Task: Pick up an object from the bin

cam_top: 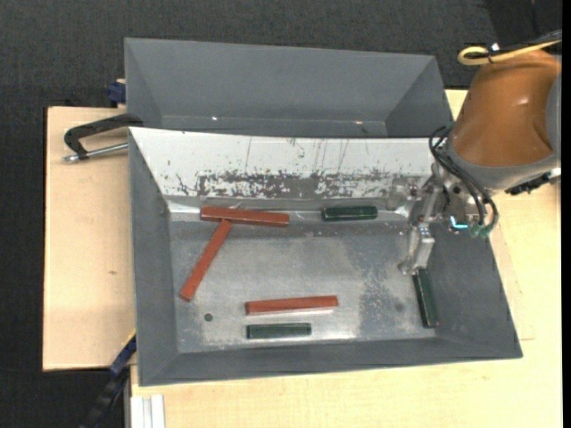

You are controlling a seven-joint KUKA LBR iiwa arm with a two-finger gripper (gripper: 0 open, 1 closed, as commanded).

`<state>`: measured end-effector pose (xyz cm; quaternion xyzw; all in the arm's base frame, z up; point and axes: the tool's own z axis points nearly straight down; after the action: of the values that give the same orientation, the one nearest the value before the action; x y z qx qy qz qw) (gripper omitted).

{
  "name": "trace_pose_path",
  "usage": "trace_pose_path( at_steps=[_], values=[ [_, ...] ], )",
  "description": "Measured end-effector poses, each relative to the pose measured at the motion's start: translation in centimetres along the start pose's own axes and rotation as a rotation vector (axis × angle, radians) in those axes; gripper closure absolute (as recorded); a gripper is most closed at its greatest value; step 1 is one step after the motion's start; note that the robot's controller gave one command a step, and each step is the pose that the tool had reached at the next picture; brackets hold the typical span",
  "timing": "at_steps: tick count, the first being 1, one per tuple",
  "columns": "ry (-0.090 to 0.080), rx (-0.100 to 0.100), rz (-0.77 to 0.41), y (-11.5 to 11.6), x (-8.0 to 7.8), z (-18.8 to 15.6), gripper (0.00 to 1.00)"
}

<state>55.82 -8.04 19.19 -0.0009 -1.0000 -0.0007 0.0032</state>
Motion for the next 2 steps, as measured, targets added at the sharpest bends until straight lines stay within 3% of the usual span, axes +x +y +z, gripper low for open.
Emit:
trace_pose_path(
  at_steps=[1,2],
  values=[
    [-0.009,0.001,-0.002,0.0,-0.2,-0.5,0.0],
    [-0.015,0.003,-0.051,2.4,1.6,4.0,0.0]
  ],
)
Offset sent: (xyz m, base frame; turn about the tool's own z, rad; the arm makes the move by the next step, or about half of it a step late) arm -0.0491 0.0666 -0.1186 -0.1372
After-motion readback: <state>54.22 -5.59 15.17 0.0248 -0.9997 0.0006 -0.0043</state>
